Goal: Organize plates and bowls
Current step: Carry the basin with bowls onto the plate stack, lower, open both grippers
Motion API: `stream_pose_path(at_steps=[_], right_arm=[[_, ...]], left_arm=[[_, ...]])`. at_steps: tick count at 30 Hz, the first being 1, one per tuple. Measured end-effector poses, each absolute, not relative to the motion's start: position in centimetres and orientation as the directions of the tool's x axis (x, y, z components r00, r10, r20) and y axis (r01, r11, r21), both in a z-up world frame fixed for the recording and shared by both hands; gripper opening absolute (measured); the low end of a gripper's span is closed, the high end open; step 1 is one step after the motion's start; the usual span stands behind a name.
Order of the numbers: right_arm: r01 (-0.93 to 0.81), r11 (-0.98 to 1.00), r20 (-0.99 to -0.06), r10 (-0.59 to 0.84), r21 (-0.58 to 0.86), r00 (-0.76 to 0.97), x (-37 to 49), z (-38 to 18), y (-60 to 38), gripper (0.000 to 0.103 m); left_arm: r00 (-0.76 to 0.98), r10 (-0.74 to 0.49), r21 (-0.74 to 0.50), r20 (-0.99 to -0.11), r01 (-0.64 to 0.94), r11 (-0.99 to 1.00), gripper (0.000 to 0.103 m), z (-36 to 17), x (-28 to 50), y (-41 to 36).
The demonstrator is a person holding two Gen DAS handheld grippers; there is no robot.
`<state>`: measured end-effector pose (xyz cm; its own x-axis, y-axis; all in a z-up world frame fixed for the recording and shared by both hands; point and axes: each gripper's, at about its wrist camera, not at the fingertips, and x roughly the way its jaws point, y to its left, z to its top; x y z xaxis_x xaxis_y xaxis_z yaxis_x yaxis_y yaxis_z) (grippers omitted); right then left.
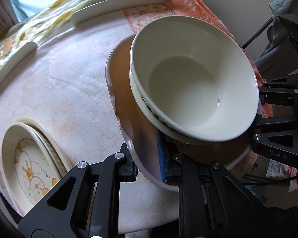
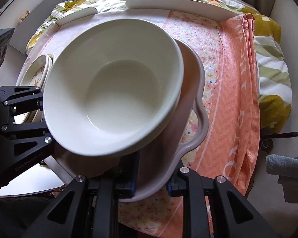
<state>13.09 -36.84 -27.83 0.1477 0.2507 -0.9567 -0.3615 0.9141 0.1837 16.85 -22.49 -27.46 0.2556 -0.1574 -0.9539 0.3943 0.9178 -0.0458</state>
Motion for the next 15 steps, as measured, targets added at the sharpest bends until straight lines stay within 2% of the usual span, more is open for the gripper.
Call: stream_pose_path(at_steps=[8, 15], right_arm=[[-0.419, 0.894, -0.947, 0.257, 0.158, 0.193, 12.8, -24.4, -34.7, 0.02], [-0.455, 0.882, -0.938, 0.254, 0.124, 0.237, 12.5, -19.6, -29.5, 0.02]], left_arm=[[0.319, -0.141, -0.023, -0.937, 0.345, 0.938, 0.014, -23.5, 15.6, -19.6], [0.34, -0.163, -0.06, -0.926, 0.295, 0.954, 0.014, -19.5, 14.9, -13.1]])
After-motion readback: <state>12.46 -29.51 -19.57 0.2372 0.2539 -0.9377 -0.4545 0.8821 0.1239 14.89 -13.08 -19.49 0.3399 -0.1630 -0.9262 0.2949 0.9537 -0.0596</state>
